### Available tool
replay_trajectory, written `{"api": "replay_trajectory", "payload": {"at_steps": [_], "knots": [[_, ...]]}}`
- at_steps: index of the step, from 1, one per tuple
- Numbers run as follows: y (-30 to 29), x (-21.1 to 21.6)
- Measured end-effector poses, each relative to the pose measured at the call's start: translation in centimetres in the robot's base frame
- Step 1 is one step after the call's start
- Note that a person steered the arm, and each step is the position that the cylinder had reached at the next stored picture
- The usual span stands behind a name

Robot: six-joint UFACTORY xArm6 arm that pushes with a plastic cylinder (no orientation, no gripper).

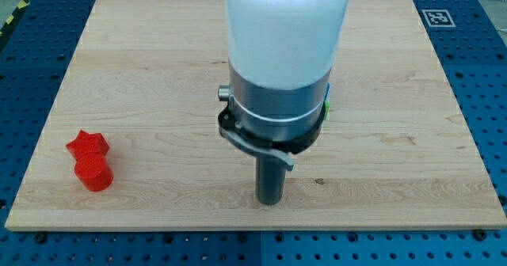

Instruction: Move your arm to the bottom left of the red star

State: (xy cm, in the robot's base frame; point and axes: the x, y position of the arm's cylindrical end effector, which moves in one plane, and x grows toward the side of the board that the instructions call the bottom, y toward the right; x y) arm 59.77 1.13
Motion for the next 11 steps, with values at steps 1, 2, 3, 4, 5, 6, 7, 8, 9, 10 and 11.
{"api": "replay_trajectory", "payload": {"at_steps": [1,2,3,4,5,6,7,8,9,10,11], "knots": [[-0.3,0.6],[-0.3,0.7],[-2.0,2.1],[-6.0,2.1],[-9.7,2.0],[-17.8,2.1],[-25.7,1.8],[-29.6,0.2],[-29.7,-0.4],[-28.8,-1.3],[-28.7,-1.3]]}}
